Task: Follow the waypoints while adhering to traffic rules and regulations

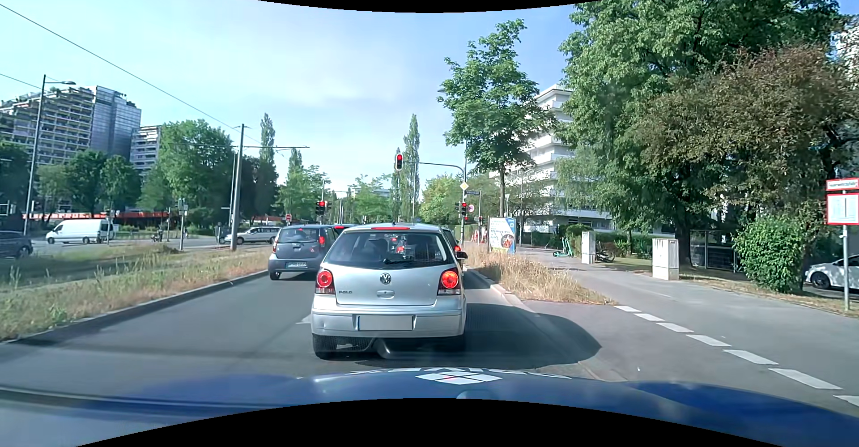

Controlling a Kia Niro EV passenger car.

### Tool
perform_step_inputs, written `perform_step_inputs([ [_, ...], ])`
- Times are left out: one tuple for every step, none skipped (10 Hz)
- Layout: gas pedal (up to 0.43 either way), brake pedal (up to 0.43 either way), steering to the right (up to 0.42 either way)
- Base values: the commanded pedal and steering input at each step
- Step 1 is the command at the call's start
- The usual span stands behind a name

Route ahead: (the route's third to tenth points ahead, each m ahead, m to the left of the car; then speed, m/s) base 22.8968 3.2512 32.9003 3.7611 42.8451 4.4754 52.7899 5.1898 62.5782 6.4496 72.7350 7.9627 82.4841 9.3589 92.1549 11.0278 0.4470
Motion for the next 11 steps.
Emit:
perform_step_inputs([
  [0.0, 0.134, -0.008],
  [0.0, 0.152, -0.008],
  [0.0, 0.171, -0.008],
  [0.0, 0.189, -0.008],
  [0.0, 0.201, -0.008],
  [0.0, 0.207, -0.008],
  [0.0, 0.207, -0.008],
  [0.0, 0.207, -0.008],
  [0.0, 0.207, -0.008],
  [0.0, 0.207, -0.008],
  [0.0, 0.207, -0.008],
])
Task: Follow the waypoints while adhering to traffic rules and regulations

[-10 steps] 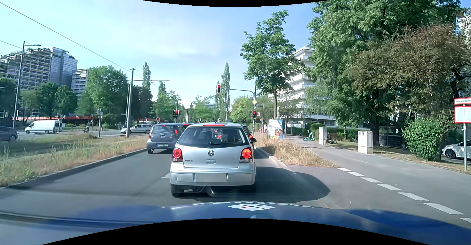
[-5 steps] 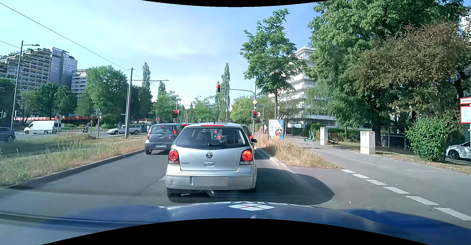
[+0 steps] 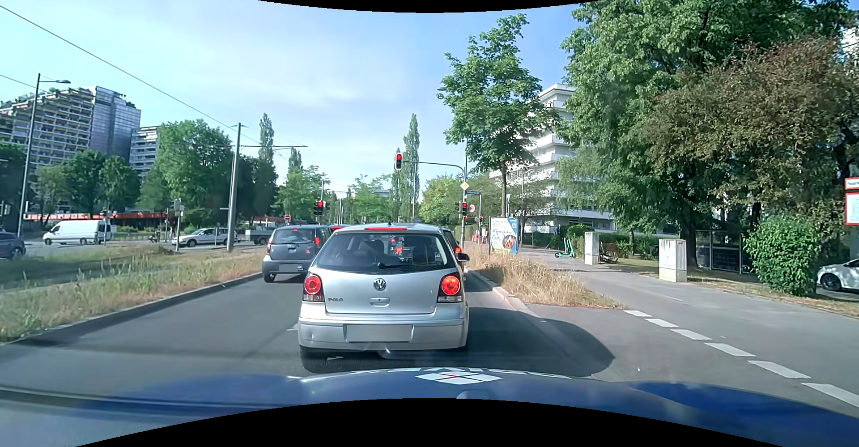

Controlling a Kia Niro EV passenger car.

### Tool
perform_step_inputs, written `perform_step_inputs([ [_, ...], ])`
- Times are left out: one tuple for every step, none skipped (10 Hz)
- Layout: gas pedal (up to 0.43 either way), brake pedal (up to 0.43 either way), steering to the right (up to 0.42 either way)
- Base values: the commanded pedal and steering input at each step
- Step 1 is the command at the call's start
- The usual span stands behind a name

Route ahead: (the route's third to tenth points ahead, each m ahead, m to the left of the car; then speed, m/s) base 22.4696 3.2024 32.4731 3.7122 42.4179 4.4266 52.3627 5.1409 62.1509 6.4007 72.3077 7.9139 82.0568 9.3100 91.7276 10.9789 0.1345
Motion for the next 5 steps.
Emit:
perform_step_inputs([
  [0.0, 0.213, -0.008],
  [0.0, 0.213, -0.008],
  [0.0, 0.213, -0.008],
  [0.0, 0.213, -0.008],
  [0.0, 0.213, -0.008],
])
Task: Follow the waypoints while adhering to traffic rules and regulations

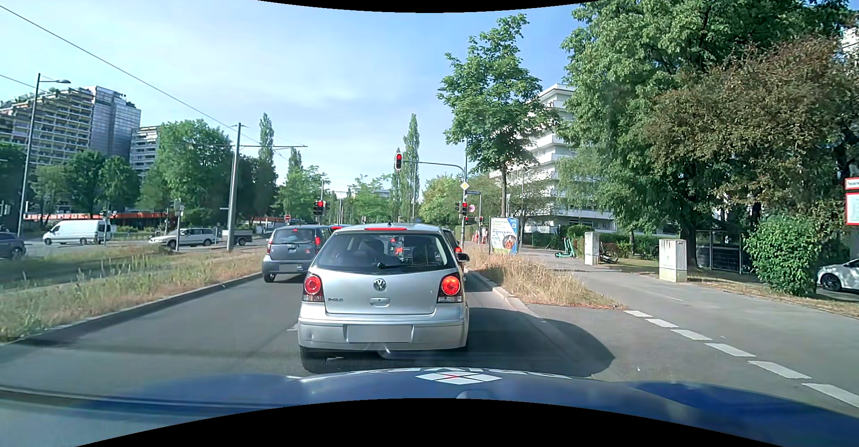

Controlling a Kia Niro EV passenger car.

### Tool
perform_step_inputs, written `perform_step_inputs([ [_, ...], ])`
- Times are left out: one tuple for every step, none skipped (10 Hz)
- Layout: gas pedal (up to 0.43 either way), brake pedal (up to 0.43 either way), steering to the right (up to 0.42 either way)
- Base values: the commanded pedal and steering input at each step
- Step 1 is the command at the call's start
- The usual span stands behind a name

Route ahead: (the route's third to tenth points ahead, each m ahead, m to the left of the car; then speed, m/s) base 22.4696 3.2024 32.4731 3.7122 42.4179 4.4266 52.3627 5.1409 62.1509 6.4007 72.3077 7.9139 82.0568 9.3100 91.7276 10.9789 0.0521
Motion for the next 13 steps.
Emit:
perform_step_inputs([
  [0.0, 0.22, -0.008],
  [0.0, 0.22, -0.008],
  [0.0, 0.22, -0.008],
  [0.0, 0.22, -0.008],
  [0.0, 0.22, -0.008],
  [0.0, 0.22, -0.008],
  [0.0, 0.22, -0.008],
  [0.0, 0.22, -0.008],
  [0.0, 0.22, -0.008],
  [0.0, 0.22, -0.008],
  [0.0, 0.22, -0.008],
  [0.0, 0.226, -0.008],
  [0.0, 0.226, -0.008],
])
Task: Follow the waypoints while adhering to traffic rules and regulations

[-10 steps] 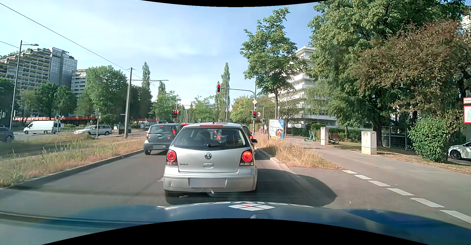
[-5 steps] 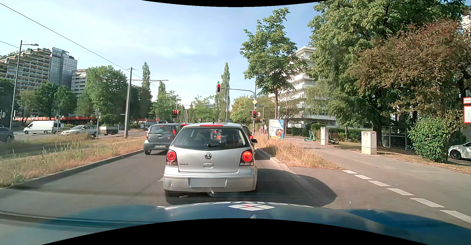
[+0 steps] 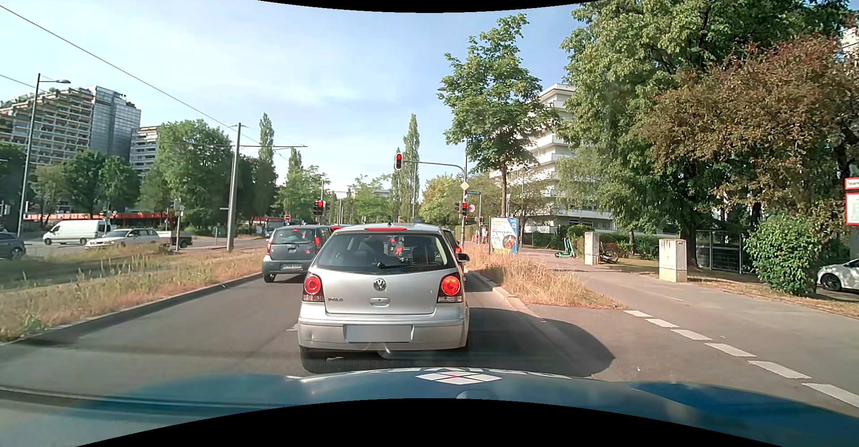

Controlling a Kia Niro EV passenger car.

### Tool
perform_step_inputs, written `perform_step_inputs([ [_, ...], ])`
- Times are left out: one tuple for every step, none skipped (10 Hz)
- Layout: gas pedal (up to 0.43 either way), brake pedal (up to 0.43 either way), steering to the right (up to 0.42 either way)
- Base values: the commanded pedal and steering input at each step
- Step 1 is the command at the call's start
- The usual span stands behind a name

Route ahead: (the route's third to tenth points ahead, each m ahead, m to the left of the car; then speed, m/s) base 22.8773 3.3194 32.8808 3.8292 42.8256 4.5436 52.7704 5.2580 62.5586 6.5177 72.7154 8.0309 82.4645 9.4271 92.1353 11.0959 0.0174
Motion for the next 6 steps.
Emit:
perform_step_inputs([
  [0.0, 0.226, -0.008],
  [0.0, 0.226, -0.008],
  [0.0, 0.226, -0.008],
  [0.0, 0.226, -0.008],
  [0.0, 0.226, -0.008],
  [0.0, 0.226, -0.008],
])
